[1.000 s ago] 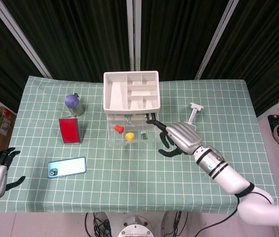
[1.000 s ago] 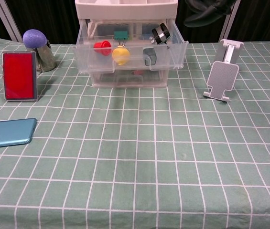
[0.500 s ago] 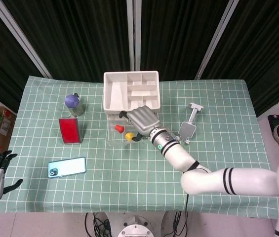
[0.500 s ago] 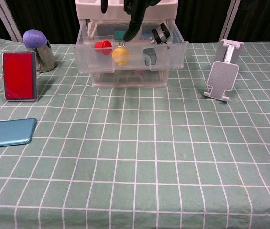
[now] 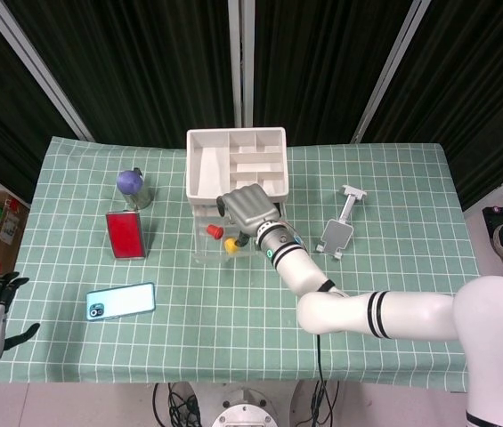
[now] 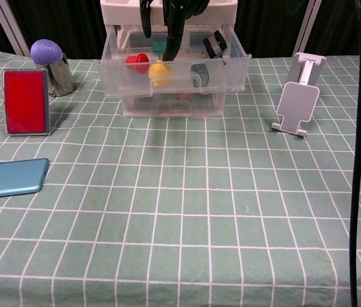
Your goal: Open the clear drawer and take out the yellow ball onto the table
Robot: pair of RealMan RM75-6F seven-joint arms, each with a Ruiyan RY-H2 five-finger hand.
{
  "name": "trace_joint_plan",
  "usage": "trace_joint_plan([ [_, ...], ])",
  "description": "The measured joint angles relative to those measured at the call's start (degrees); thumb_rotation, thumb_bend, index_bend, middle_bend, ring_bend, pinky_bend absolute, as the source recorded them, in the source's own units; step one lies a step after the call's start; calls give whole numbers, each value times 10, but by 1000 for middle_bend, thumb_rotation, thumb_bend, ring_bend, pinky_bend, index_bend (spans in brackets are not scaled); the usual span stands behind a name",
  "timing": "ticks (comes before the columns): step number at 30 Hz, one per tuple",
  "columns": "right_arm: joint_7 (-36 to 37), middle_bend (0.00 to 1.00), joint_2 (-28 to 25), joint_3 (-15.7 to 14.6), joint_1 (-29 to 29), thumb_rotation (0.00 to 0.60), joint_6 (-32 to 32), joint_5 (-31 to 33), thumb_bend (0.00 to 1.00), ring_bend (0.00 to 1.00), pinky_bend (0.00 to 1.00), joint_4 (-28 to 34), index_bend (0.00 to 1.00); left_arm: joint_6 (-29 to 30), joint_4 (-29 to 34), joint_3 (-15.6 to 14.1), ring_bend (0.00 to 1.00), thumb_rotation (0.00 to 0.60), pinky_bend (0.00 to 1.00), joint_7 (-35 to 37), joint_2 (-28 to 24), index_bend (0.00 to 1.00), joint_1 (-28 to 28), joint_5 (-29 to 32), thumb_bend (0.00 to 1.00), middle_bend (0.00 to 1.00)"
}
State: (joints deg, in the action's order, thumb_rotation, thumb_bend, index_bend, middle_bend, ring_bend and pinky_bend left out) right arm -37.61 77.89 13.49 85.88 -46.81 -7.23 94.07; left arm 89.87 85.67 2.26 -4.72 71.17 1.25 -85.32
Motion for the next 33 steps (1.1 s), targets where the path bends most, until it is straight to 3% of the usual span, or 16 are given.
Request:
trace_joint_plan([
  [13, 10, 927, -10, -18, 31, 600, 74, 64, 0, 951, 999, -22, 335, -6, 0, 4, 183, 600, 200, -1, 1, 247, 4, 1, 0, 189],
  [33, 30, 927, 16, -59, 54, 600, 70, 65, 0, 964, 1000, -53, 456, -6, -6, 4, 183, 600, 199, 5, 4, 247, 3, 2, 0, 188],
])
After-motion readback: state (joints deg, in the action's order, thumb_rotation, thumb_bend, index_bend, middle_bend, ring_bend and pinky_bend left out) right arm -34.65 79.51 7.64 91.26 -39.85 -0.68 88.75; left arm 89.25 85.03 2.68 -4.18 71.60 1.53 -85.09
